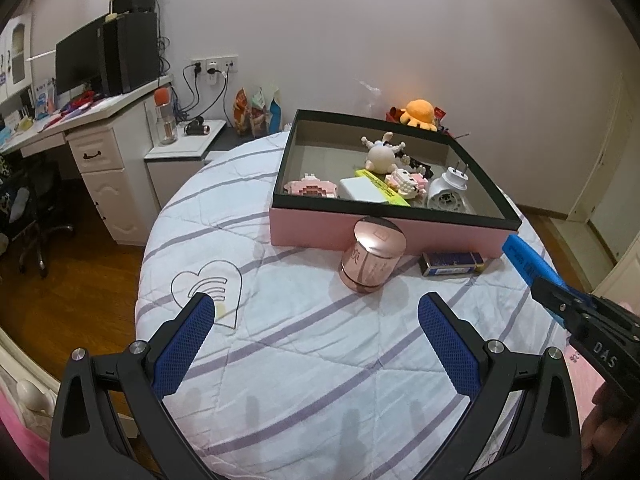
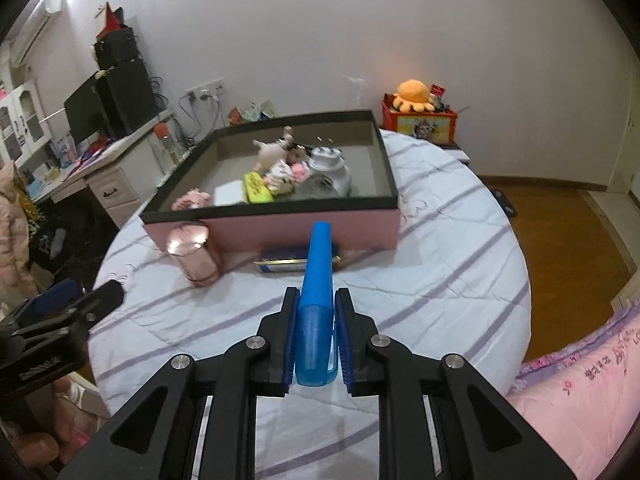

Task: Organize rigid objects
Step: 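Lift the blue highlighter and carry it over the box with the right gripper, then lower the blue highlighter into the box and open the right gripper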

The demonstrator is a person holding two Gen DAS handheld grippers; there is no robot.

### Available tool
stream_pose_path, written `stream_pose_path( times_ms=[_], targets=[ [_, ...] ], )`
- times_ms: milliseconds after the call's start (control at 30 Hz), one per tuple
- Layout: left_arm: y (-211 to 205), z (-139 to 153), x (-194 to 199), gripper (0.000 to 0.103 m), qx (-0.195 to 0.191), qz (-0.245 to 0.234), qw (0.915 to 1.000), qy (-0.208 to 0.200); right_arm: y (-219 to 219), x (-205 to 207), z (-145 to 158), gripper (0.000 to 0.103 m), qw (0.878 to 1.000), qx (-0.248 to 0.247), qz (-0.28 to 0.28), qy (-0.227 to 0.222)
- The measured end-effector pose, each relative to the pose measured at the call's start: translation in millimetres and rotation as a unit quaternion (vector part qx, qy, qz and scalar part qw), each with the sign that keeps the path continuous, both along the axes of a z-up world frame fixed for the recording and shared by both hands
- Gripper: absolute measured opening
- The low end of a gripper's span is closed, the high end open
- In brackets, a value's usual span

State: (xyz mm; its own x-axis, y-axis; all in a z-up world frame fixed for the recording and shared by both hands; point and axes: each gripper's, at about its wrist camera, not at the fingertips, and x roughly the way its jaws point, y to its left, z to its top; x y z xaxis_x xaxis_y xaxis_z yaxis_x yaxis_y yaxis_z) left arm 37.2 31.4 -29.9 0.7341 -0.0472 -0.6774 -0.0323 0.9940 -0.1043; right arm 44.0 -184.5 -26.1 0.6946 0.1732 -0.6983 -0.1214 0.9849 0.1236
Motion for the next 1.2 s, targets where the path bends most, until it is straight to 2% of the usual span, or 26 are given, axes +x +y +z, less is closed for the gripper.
stream_pose_path(
  times_ms=[200, 500, 633, 767, 1033, 1100, 1167, 1200],
  targets=[
    [2.7, 10.7, 18.5, 0.103, 0.003, 0.003, 1.0, -0.008, 22.7, 16.3, 14.1, 0.018, 1.0, -0.004, 0.026, -0.015],
    [21.4, 39.3, 79.8, 0.103, 0.01, 0.031, 0.9988, -0.036, 46.4, 92.6, 32.4, 0.018, 0.998, -0.009, 0.053, -0.023],
    [25.2, 32.4, 110.6, 0.103, 0.011, 0.039, 0.9988, -0.028, 53.7, 135.6, 19.9, 0.018, 0.998, -0.013, 0.061, -0.005],
    [26.3, 19.2, 131.3, 0.103, 0.006, 0.039, 0.9992, -0.012, 62.0, 166.5, -6.2, 0.018, 0.997, -0.022, 0.069, 0.025],
    [19.6, 7.0, 137.5, 0.103, 0.006, 0.032, 0.9995, 0.002, 61.2, 178.3, -34.4, 0.018, 0.996, -0.041, 0.06, 0.055],
    [19.1, 8.0, 132.9, 0.103, 0.005, 0.032, 0.9995, 0.0, 57.6, 174.3, -35.4, 0.028, 0.996, -0.041, 0.052, 0.055],
    [16.8, 9.8, 126.5, 0.103, 0.006, 0.031, 0.9995, -0.002, 55.1, 168.0, -32.9, 0.073, 0.997, -0.03, 0.054, 0.051],
    [16.0, 10.8, 123.1, 0.103, 0.007, 0.03, 0.9995, -0.003, 54.9, 164.5, -30.5, 0.079, 0.997, -0.03, 0.054, 0.045]
  ],
)
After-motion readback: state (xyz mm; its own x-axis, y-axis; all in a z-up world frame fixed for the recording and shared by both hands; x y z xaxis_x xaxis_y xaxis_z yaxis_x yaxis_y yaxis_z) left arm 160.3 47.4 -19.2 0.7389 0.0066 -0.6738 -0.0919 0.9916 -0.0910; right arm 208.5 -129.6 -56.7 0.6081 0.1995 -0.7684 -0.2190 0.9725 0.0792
